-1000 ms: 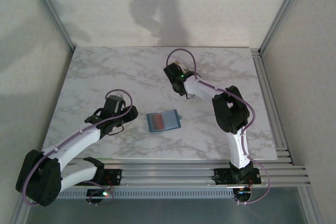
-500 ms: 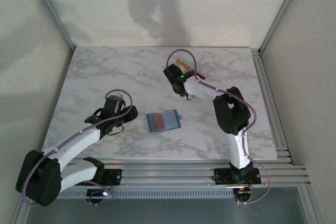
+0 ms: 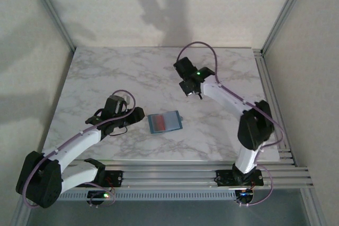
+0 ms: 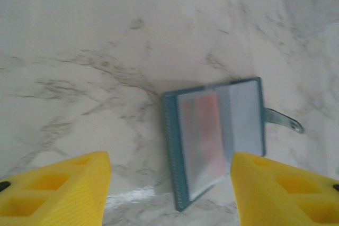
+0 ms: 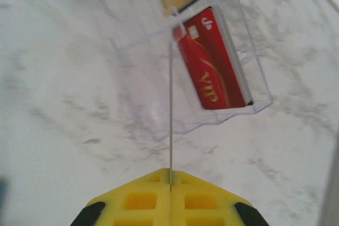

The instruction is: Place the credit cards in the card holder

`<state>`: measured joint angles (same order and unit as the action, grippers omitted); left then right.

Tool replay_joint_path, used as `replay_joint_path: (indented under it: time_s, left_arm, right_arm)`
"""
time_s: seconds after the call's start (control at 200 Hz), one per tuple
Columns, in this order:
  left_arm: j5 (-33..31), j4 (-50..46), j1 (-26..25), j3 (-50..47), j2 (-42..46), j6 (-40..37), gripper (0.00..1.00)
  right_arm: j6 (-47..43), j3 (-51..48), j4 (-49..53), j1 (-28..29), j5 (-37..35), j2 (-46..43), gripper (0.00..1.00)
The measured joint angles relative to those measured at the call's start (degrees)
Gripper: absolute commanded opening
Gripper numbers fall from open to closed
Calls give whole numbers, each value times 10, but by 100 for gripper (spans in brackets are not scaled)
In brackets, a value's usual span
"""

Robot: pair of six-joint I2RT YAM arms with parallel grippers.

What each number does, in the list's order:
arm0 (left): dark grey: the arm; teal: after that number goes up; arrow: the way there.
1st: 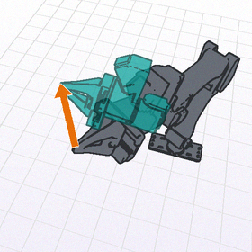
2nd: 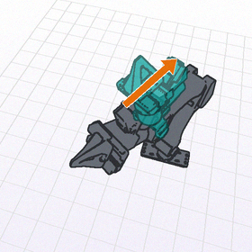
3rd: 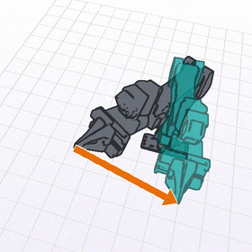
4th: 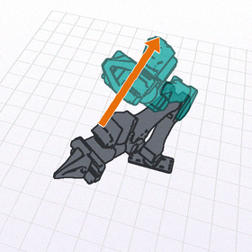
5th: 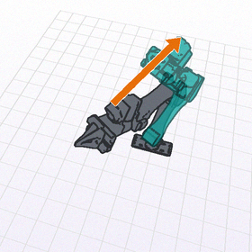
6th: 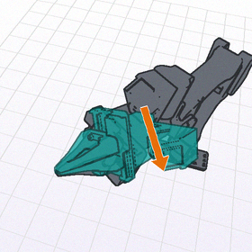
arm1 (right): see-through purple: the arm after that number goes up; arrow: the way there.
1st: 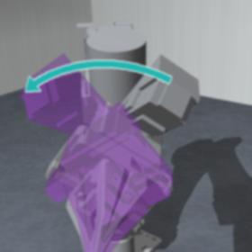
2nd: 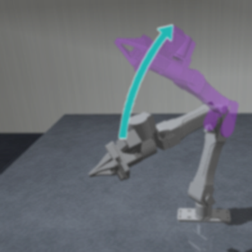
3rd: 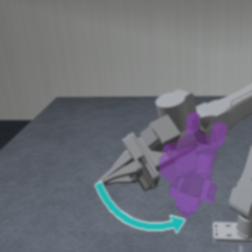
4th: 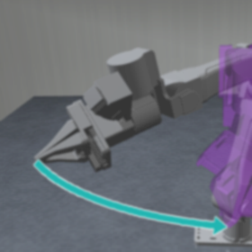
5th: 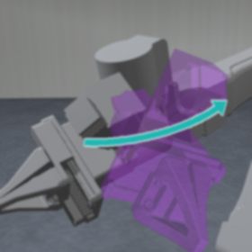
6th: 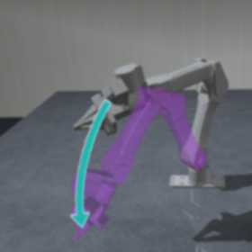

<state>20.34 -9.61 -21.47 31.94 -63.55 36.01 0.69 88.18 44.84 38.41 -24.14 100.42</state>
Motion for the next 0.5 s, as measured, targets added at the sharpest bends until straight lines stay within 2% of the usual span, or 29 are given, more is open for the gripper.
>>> replay_joint_path:
  time_s: [0.24, 0.501]
  left_arm:
    - [83, 25, 0, 0, -39, 2, 59]
    - [115, 42, -7, 2, -115, 8, 48]
  right_arm:
    - [64, -122, -12, -50, 284, -106, 0]
    - [122, -225, -73, -66, 539, -97, 0]
